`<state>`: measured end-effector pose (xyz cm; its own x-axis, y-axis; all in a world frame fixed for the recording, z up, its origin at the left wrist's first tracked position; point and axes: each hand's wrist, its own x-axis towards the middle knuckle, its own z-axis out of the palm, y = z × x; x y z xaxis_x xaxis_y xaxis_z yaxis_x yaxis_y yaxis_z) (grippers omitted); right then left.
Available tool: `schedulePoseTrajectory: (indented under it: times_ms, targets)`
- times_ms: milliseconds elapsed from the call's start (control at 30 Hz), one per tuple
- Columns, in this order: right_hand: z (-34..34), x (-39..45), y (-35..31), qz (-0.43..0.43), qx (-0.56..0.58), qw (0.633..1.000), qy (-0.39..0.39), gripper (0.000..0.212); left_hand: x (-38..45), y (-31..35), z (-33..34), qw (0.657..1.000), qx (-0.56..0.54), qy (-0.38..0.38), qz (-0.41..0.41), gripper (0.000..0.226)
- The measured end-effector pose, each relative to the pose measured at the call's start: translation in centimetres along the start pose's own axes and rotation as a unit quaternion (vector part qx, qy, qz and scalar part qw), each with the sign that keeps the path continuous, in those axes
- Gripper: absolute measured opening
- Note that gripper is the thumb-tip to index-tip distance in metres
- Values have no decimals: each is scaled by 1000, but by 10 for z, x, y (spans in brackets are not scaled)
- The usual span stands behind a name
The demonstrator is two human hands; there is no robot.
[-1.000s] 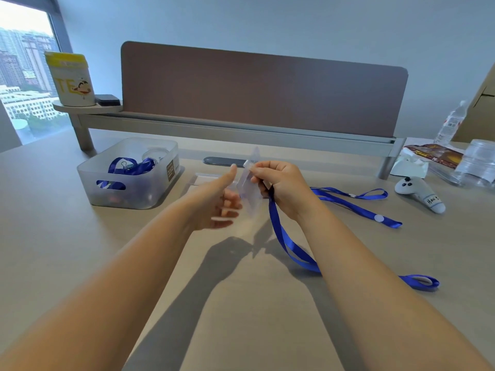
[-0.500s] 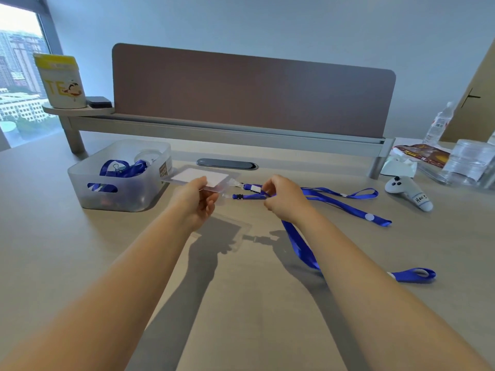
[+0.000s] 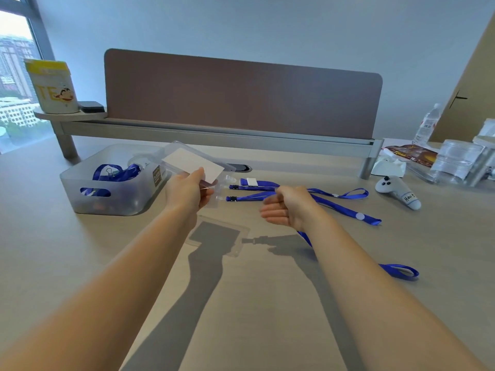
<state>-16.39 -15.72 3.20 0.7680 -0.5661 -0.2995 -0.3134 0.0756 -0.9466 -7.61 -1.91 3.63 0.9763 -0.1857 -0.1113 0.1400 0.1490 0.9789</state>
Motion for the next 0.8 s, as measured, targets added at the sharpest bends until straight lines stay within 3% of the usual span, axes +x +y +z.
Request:
schedulePoseTrajectory:
  times_ms: [100, 167, 333, 500, 667, 800]
  targets:
    - [1, 4, 4, -24, 239, 970, -39, 27, 1, -3, 0, 999, -32, -12, -16, 22]
    - [1, 7, 6, -36, 334, 941, -40, 27, 4, -7, -1, 998, -59, -16, -33, 21]
    - [-10, 25, 10, -58, 489, 868, 56, 29, 20, -29, -10, 994, -88, 18, -66, 16]
    - [-36, 47, 26, -68, 548, 820, 152, 20, 36, -49, -20, 989, -98, 73, -88, 29]
    - [-71, 63, 27, -70, 536, 803, 253, 21, 59, -63, -24, 971, -152, 123, -136, 34]
    - [-86, 71, 28, -62, 548, 792, 262, 14, 72, -70, -16, 951, -221, 133, -170, 37]
